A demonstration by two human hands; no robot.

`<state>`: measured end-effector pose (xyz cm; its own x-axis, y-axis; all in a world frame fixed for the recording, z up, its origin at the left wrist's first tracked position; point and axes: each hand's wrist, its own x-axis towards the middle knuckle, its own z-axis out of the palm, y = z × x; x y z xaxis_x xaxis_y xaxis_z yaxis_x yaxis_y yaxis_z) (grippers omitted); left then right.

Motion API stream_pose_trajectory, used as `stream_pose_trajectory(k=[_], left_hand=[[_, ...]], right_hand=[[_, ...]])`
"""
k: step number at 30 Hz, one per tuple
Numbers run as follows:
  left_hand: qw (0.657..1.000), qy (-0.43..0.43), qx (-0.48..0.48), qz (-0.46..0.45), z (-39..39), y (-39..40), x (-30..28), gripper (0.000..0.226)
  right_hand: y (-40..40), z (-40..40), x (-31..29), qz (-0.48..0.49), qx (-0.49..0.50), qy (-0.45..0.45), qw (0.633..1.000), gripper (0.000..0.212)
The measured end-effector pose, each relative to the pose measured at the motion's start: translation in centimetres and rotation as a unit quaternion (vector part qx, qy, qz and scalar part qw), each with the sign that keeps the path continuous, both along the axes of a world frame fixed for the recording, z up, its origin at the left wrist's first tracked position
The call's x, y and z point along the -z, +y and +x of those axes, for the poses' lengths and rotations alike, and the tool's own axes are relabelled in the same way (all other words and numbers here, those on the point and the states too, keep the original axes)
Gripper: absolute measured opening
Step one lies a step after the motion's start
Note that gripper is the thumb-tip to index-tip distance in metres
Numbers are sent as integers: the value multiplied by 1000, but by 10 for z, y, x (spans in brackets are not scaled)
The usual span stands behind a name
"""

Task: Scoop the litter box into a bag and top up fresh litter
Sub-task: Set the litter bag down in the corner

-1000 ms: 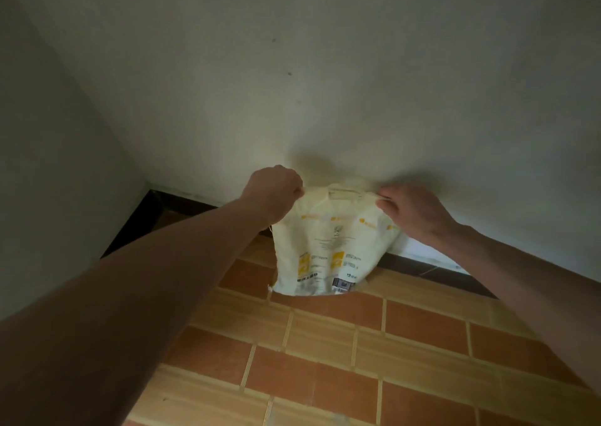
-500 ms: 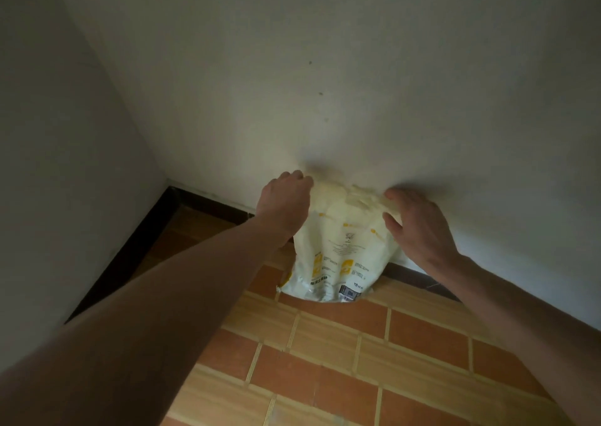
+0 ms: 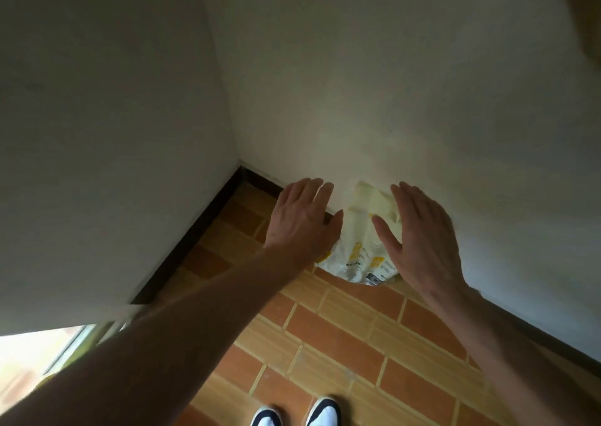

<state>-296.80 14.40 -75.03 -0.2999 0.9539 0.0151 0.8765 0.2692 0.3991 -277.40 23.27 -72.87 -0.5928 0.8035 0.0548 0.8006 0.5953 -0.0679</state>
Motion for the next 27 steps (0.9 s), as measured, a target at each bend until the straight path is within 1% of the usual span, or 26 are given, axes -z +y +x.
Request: stream_pose_trajectory(k=[2, 6, 14, 17, 20, 27], left_hand=[[1000, 13, -5, 11, -6, -22, -18, 71], [997, 40, -44, 39, -21, -64, -40, 66], [986, 52, -150, 52, -48, -138, -100, 64], [977, 62, -197, 59, -56, -165, -140, 62], [965, 67, -251, 43, -54, -193, -188, 62], [930, 92, -354, 19, -7, -258, -295, 63]], right_hand=[[-13, -14, -19, 5, -12, -1, 1000, 75], [-38, -45, -51, 10, -49, 3, 999, 75], [-100, -107, -116, 8, -125, 26, 992, 77], [-119, -120, -149, 9, -155, 31, 987, 75], [-133, -123, -186, 5, -184, 39, 982, 73], [-165, -106, -288, -14, -253, 79, 964, 72]])
